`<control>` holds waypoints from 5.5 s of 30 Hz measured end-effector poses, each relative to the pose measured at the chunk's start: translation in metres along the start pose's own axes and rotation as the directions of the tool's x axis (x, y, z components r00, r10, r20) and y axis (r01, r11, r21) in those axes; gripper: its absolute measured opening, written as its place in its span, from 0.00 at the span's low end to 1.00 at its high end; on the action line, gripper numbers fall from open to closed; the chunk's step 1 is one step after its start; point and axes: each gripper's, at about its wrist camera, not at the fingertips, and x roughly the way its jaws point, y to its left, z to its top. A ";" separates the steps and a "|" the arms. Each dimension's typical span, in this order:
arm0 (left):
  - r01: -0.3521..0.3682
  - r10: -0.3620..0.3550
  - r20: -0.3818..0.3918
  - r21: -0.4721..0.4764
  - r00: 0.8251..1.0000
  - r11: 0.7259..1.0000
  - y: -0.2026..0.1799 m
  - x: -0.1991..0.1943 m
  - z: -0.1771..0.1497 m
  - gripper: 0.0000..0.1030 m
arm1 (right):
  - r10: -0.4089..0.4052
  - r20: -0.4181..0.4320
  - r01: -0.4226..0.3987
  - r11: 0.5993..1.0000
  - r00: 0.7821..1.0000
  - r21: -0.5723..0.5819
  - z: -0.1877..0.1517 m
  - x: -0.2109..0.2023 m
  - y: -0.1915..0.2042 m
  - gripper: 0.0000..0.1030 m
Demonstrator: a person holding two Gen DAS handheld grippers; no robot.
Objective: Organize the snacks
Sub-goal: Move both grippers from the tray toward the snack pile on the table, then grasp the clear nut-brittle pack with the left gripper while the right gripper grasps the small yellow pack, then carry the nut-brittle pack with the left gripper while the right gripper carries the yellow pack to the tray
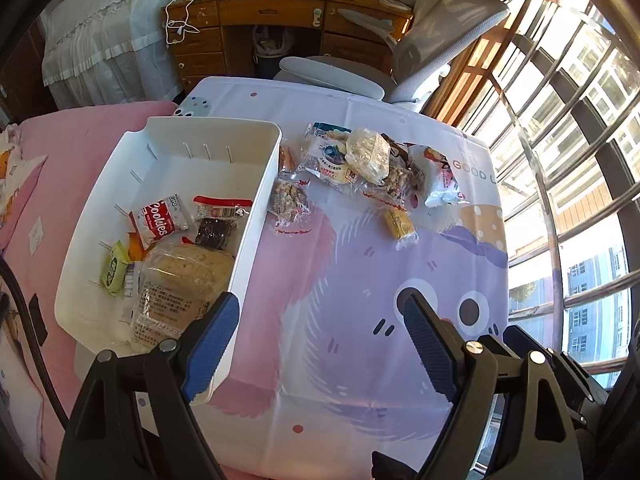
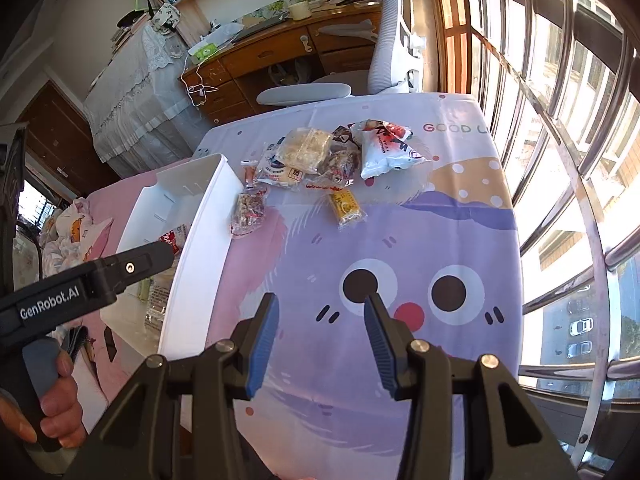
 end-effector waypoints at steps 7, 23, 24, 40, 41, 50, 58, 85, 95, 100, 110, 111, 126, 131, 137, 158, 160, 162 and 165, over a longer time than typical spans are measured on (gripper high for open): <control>-0.082 0.083 0.007 -0.040 0.997 0.996 -0.015 0.042 0.022 0.81 | -0.016 0.042 0.019 0.998 0.999 -0.061 0.016 0.028 -0.012 0.44; -0.299 0.299 -0.030 0.000 0.954 0.954 -0.038 0.147 0.062 0.77 | 0.000 0.125 0.023 0.982 0.992 -0.186 0.044 0.119 -0.045 0.44; -0.316 0.316 -0.033 0.009 0.948 0.949 -0.039 0.151 0.062 0.77 | 0.007 0.121 0.018 0.980 0.993 -0.198 0.044 0.123 -0.044 0.44; -0.452 0.453 -0.083 0.028 0.888 0.892 -0.035 0.195 0.069 0.77 | 0.061 0.130 -0.008 0.927 0.990 -0.375 0.038 0.153 -0.016 0.44; -0.460 0.461 -0.076 0.028 0.884 0.887 -0.036 0.196 0.070 0.77 | 0.062 0.130 -0.009 0.927 0.990 -0.374 0.038 0.154 -0.016 0.44; -0.488 0.489 -0.047 0.023 0.871 0.872 -0.024 0.209 0.077 0.76 | 0.059 0.146 0.001 0.927 0.988 -0.376 0.039 0.164 -0.012 0.44; -0.494 0.494 -0.015 0.035 0.869 0.869 -0.027 0.214 0.077 0.76 | 0.054 0.162 0.012 0.924 0.985 -0.383 0.039 0.166 -0.011 0.44; -0.495 0.494 0.030 0.086 0.869 0.865 -0.024 0.216 0.079 0.38 | 0.037 0.058 -0.018 0.954 0.998 -0.300 0.044 0.176 -0.018 0.36; -0.450 0.453 -0.036 0.072 0.891 0.890 -0.015 0.208 0.078 0.35 | -0.012 0.028 0.019 0.962 1.000 -0.271 0.037 0.163 -0.026 0.30; -0.426 0.431 -0.049 0.086 0.901 0.901 -0.015 0.198 0.069 0.35 | -0.037 0.012 0.039 0.970 0.999 -0.241 0.031 0.152 -0.030 0.30; -0.350 0.357 -0.038 0.121 0.933 0.929 -0.020 0.151 0.037 0.35 | -0.041 -0.017 0.036 0.978 0.999 -0.207 0.004 0.119 -0.023 0.30; -0.338 0.345 -0.034 0.127 0.938 0.933 -0.021 0.144 0.033 0.35 | -0.037 -0.021 0.032 0.979 0.999 -0.202 0.000 0.115 -0.022 0.30; -0.223 0.219 0.042 0.193 0.975 0.956 -0.016 0.049 -0.023 0.35 | 0.017 -0.060 -0.025 0.990 0.998 -0.136 -0.047 0.064 0.008 0.30; -0.212 0.204 0.060 0.203 0.977 0.956 0.000 0.025 -0.028 0.35 | 0.046 -0.045 -0.052 0.990 0.998 -0.129 -0.053 0.051 0.017 0.30; -0.185 0.168 0.094 0.211 0.981 0.960 0.027 -0.006 -0.031 0.35 | 0.058 0.001 -0.057 0.986 0.998 -0.154 -0.052 0.035 0.033 0.30; -0.036 -0.010 0.127 0.356 0.992 0.934 0.153 -0.056 -0.003 0.35 | 0.007 0.145 0.004 0.997 0.989 -0.080 -0.058 0.020 0.154 0.30; -0.020 -0.031 0.128 0.375 0.991 0.927 0.164 -0.057 0.000 0.35 | 0.002 0.158 0.010 0.997 0.987 -0.076 -0.059 0.022 0.167 0.30; 0.005 -0.059 0.124 0.394 0.991 0.919 0.175 -0.056 0.005 0.35 | -0.002 0.171 0.014 0.998 0.985 -0.068 -0.060 0.025 0.179 0.30; 0.041 -0.099 0.115 0.428 0.988 0.903 0.191 -0.055 0.012 0.35 | -0.007 0.195 0.017 0.999 0.981 -0.050 -0.060 0.030 0.196 0.30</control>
